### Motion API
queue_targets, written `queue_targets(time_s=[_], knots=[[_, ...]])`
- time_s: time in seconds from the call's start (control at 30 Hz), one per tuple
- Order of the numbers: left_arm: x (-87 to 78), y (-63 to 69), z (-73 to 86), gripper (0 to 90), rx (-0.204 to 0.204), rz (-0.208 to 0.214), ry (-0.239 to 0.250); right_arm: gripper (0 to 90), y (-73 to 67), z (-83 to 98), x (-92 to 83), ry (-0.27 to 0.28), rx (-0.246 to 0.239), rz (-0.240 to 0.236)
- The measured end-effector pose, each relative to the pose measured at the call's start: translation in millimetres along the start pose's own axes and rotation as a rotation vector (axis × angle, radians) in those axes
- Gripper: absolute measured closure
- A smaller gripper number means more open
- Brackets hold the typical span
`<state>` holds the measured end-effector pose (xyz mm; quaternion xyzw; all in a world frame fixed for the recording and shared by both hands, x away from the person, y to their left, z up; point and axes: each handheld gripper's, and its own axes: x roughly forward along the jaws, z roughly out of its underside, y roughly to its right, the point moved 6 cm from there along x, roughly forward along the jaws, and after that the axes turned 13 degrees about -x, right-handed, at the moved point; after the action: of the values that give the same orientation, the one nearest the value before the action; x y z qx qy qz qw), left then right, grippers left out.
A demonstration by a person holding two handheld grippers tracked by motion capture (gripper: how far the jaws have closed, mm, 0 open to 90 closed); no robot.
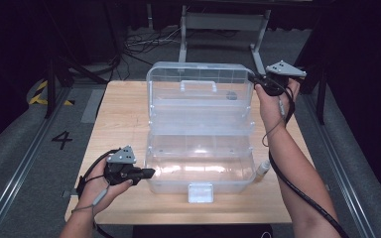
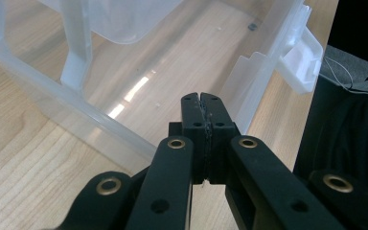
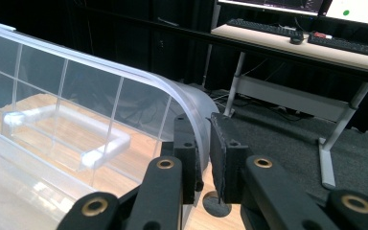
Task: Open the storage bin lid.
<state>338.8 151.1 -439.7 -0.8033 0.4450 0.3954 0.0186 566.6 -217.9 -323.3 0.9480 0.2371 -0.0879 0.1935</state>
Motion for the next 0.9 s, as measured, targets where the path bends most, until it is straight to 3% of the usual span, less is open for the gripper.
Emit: queue_targets(time_s=[0.9], knots=[[5.2, -3.5, -1.4, 89.9, 0.001, 0.020, -0.003, 83.7, 10.5, 20.5, 35.4, 0.008, 0.007, -0.036]])
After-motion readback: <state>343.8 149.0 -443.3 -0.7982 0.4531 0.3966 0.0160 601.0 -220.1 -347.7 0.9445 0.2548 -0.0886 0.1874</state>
